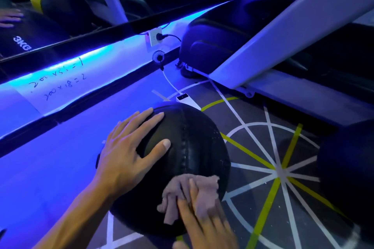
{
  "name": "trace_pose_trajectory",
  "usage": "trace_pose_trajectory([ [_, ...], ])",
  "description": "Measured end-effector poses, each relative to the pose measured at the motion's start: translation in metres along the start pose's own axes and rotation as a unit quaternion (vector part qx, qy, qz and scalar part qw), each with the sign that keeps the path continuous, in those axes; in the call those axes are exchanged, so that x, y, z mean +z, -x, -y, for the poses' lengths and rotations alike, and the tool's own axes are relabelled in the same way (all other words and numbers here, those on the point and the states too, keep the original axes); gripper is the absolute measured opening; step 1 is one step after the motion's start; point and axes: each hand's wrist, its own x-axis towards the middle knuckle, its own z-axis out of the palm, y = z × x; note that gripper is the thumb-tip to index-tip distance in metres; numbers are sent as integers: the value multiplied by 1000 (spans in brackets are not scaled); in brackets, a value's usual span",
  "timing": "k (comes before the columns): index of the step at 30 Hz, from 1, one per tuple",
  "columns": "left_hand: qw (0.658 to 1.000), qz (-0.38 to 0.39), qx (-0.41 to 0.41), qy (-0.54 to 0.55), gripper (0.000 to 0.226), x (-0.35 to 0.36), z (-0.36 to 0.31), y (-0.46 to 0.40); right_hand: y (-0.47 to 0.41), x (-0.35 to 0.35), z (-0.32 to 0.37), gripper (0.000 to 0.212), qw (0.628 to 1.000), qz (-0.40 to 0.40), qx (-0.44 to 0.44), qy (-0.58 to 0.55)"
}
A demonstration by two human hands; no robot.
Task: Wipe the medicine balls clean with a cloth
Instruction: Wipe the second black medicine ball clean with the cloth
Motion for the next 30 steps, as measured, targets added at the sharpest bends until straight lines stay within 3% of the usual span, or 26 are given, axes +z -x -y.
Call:
trace_pose_trajectory([
  [1, 1000, -6, 2, 7, 63, -1, 1, 4, 3, -4, 1, 96, 1000, 15, -12, -6],
  [2, 1000, -11, 3, 14, 62, -3, 3, 7, -9, -15, 2, 58, 998, -21, 1, 59],
  [4, 999, -18, 2, 27, 61, -7, 9, 12, -20, -32, 2, 63, 987, -25, -124, 104],
  [5, 999, -21, 1, 31, 62, -9, 13, 14, -34, -43, -9, 64, 988, -35, -126, 79],
  [8, 999, -20, -9, 47, 62, -12, 18, 22, -93, -53, -31, 75, 996, -66, 27, -49],
  [10, 998, -27, -13, 50, 61, -13, 22, 25, -99, -51, -36, 77, 989, -62, 71, -116],
  [15, 995, -38, -26, 83, 60, -22, 42, 31, -18, -27, 9, 74, 994, -47, -97, 25],
  [17, 994, -39, -29, 97, 59, -24, 47, 39, -17, -22, -2, 70, 991, -38, -119, 56],
  [19, 993, -46, -29, 102, 60, -23, 49, 45, -49, -29, -21, 68, 997, -66, -25, -22],
  [21, 993, -45, -28, 102, 60, -21, 47, 50, -85, -44, -41, 70, 981, -50, 138, -123],
  [22, 993, -49, -30, 102, 60, -22, 47, 52, -94, -47, -43, 70, 975, -35, 168, -144],
  [25, 993, -51, -30, 106, 60, -24, 51, 52, -75, -49, -6, 69, 988, -35, 40, -147],
  [27, 992, -49, -30, 114, 59, -28, 56, 52, -49, -40, 12, 71, 996, -21, -60, -68],
  [30, 988, -55, -38, 140, 50, -37, 55, 48, -39, -33, 8, 67, 991, -34, -125, 38],
])
